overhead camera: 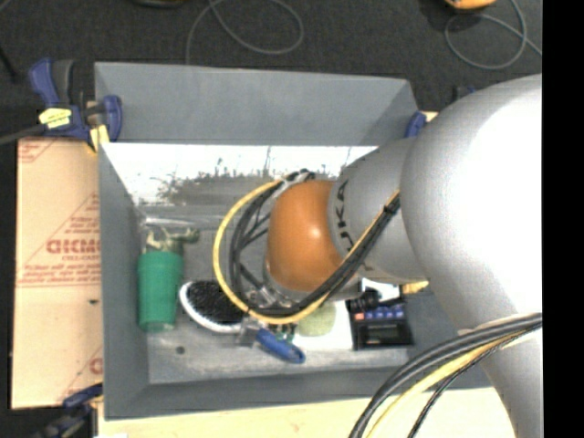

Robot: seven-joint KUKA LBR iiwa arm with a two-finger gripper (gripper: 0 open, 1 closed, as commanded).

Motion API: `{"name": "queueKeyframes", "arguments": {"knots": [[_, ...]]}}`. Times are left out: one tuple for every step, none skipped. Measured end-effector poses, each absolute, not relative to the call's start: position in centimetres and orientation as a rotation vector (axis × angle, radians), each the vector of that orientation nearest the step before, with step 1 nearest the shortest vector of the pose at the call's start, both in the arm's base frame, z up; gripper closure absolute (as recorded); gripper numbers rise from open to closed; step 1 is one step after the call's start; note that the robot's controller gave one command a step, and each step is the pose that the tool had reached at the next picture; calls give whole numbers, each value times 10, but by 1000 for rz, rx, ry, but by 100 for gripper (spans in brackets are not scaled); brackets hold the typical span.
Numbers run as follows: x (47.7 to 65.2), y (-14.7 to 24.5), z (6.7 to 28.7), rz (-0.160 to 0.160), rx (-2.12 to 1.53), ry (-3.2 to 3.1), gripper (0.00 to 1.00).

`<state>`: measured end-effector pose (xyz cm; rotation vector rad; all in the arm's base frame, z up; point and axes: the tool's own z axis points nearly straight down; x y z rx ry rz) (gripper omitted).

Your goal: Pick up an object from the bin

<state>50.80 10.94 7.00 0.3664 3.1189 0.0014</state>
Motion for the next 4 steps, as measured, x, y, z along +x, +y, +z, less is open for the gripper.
{"name": "queueKeyframes", "arguments": {"knots": [[508, 109, 70, 1, 367, 3119, 100], [507, 109, 74, -1, 367, 3123, 100], [507, 109, 87, -2, 368, 3123, 100], [506, 108, 99, -5, 368, 3127, 100]]}}
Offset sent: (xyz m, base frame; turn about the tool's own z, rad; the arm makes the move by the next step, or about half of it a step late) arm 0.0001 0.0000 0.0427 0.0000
